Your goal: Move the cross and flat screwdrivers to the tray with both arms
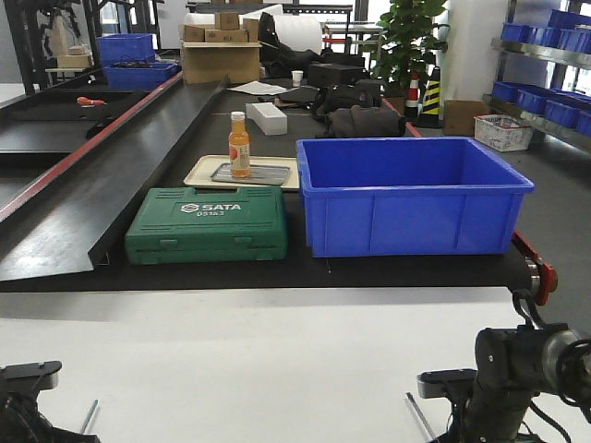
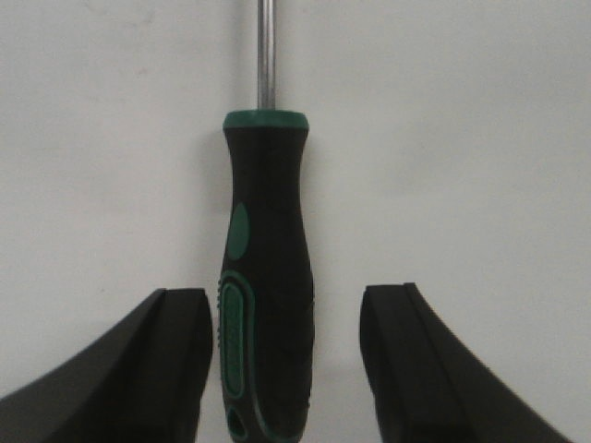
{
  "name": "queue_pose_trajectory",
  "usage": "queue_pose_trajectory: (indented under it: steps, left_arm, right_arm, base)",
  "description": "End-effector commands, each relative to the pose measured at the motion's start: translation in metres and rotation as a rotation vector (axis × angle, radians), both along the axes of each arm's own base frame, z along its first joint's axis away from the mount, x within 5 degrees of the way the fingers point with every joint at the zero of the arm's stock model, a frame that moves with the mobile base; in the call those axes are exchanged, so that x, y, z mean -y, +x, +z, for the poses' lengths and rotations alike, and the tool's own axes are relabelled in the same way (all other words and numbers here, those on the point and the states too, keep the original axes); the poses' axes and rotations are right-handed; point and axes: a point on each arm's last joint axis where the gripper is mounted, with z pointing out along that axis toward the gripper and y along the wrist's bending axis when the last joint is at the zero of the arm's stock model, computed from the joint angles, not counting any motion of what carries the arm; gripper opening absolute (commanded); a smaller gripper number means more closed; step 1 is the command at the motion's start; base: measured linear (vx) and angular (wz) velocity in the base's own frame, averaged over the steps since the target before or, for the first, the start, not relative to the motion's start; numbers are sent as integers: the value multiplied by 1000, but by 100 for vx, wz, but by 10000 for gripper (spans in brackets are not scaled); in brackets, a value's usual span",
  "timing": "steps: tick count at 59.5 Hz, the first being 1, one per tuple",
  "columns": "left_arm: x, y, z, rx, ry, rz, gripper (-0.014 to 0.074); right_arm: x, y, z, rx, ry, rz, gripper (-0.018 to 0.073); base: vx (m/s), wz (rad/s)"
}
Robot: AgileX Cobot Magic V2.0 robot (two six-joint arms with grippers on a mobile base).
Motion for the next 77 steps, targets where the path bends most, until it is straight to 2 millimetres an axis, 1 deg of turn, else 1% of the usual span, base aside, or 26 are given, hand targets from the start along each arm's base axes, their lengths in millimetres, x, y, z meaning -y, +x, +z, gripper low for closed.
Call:
queue_pose_trajectory:
  steps: [1,7,15,28,29,37,45,51,55,56,58,69,72,77]
  left_arm:
    - [1,12,19,60,-9,2,481]
    - [1,16,18,52,-6,-2,481]
    - [1,16,11,30,-4,-5,481]
    - [1,16,-5,-31,-5,-6,481]
    - [1,16,-13,-58,-5,-5,466]
    - [2,14,-22,-110,-8,-8,415]
    - [2,11,-29,-165,-10,-13,318]
    - [2,10,-31,-188,-10,-17,195]
    - [1,10,-31,-187,-3,-38,70]
    - [1,10,-31,-186,0,-45,57]
    - [1,10,-31,-183,5,-57,-6]
    - [1,12,-29,-155,7,-56,-6]
    - [1,13,-25,-133,9,-55,-5]
    - [1,14,-14,-84,10,-52,-3]
  right_arm:
    - [-3,0,7,8,36,-24,-11]
    - [-3,0,7,5,36,-24,-11]
    - [-3,0,7,4,36,-24,-11]
    - [-3,0,7,6,36,-23,-11]
    - [-3,0,7,4,36,-24,-11]
    - [-3,-1,7,1,36,-23,-11]
    - [-3,-1,8,-1,40,-27,-11]
    - [-4,-1,8,-1,46,-32,-9]
    - [-4,-1,8,-1,53,-37,-9]
    - [-4,-1,8,-1,54,-38,-9]
    - [-4,0,8,1,55,-39,-9]
    - [-5,1,9,20,57,-41,-9]
    - [-5,2,12,36,58,-41,-9]
    - [-5,3,24,82,65,-43,-9]
  base:
    - [0,0]
    - [0,0]
    - [0,0]
    - [0,0]
    - [0,0]
    - [0,0]
    - [0,0]
    - [0,0]
    - [0,0]
    - [0,0]
    - [0,0]
    - [0,0]
    - [0,0]
    - [0,0]
